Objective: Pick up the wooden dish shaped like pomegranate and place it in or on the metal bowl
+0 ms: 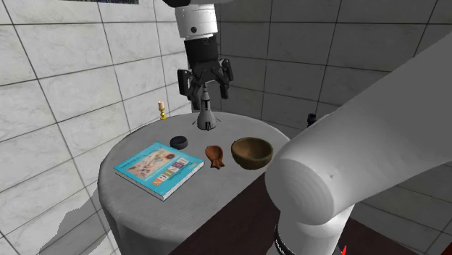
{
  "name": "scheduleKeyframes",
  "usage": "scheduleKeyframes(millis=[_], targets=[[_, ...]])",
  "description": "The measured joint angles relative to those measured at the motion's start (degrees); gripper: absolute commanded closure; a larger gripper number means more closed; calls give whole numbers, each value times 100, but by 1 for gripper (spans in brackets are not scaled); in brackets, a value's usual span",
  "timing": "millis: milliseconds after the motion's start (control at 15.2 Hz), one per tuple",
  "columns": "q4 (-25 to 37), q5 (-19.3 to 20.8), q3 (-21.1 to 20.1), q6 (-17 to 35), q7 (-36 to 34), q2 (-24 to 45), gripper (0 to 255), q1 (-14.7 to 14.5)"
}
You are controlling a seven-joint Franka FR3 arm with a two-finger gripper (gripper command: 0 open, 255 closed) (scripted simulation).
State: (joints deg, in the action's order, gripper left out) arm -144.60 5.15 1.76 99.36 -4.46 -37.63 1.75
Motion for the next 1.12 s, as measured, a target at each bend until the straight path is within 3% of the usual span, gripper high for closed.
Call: scheduleKeyframes(millis=[660, 1122], targets=[[-494, 438, 84, 2331, -633, 1613, 0, 381], [-287, 884, 152, 3733, -1244, 3070, 0, 656]])
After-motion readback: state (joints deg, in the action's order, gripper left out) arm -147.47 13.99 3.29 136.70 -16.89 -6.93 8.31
